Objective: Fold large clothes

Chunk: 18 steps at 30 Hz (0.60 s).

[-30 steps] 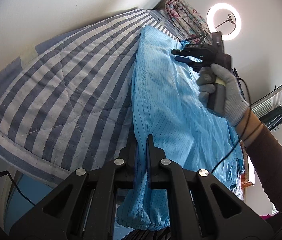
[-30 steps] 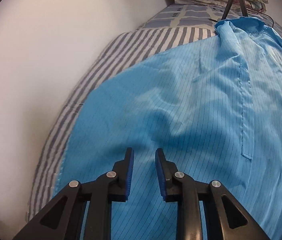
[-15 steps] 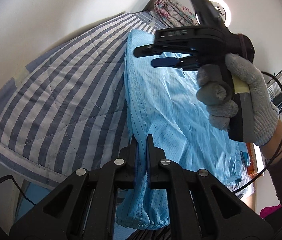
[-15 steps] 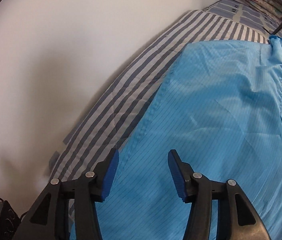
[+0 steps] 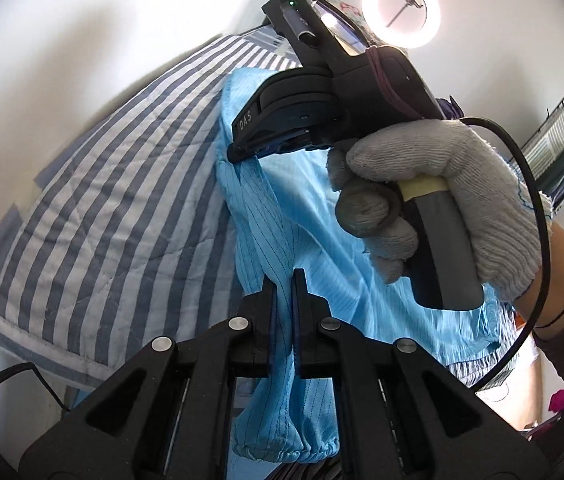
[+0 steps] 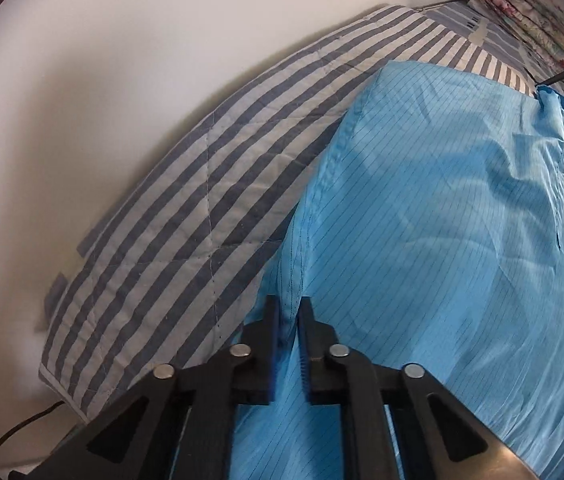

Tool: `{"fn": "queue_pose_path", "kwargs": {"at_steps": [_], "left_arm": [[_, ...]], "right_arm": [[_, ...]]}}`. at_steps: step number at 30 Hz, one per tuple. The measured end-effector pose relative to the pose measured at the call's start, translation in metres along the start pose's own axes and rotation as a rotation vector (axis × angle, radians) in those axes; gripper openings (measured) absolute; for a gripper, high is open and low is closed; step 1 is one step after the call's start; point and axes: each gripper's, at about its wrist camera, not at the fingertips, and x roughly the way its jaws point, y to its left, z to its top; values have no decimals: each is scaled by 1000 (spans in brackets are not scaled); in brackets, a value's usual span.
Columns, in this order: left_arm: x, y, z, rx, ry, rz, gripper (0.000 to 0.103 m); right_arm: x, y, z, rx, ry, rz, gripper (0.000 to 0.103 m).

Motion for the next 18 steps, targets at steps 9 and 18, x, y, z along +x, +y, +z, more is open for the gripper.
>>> {"fn": "queue_pose_path", "kwargs": {"at_steps": [9,18], "left_arm": [[10,-56,9,116,-4,8,3],[41,-137,6,248,20,-9,3]], "right_arm": [[-45,-69,-23,180,-161,218,0],[-87,-139,-70,363,-300,331,0]]}}
